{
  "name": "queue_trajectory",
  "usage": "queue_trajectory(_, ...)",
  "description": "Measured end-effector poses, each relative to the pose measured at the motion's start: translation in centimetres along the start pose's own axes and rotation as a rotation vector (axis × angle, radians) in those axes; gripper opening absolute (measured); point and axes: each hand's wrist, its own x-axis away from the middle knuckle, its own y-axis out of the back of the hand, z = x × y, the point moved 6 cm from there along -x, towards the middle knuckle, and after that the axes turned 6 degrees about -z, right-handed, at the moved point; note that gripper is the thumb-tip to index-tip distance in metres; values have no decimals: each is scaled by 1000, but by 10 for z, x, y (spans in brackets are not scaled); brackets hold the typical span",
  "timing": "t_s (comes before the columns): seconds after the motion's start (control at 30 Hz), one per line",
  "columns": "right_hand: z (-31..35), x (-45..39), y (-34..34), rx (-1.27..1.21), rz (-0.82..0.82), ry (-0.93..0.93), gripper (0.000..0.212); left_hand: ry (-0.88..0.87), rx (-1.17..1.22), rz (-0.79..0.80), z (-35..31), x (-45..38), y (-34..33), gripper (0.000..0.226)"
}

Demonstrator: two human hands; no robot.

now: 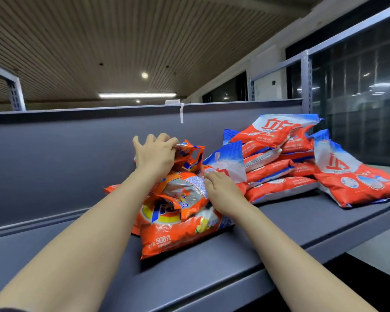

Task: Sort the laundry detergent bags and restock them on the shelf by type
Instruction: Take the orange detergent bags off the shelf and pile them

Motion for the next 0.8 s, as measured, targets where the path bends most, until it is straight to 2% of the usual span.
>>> queue_trajectory(0.1, -1, 5, -1, -173, -12, -73, 37, -112, 16, -164, -16, -2, 7, 33)
queue_trajectory(0.17, -1, 6, -5, -193, 70, -84, 44, -219, 6, -88, -35, 0, -5, 33)
queue_trajectory(0.27, 2, 7, 2, -72, 83, -59, 38, -259, 10, 104, -55, 8, -28, 34)
queue_trajectory(0.4, 6, 16, 12, -132, 67, -36, 41, -163, 134, 235, -49, 8, -24, 38)
queue_trajectory(0.53, 3, 28, 23, -197, 51, -80, 39, 25, 230, 253, -28, 26, -4, 52)
queue_trajectory(0.6, 5, 35, 30, -201, 36, -85, 35, 92, 187, 271, -19, 41, 7, 56)
queue_trajectory(0.7, 10, 44, 36, -226, 42, -98, 31, 188, 106, 240, -5, 64, 31, 45)
queue_trajectory(0.8, 17, 57, 40, -235, 44, -65, 35, 293, 105, 200, 11, 92, 58, 36)
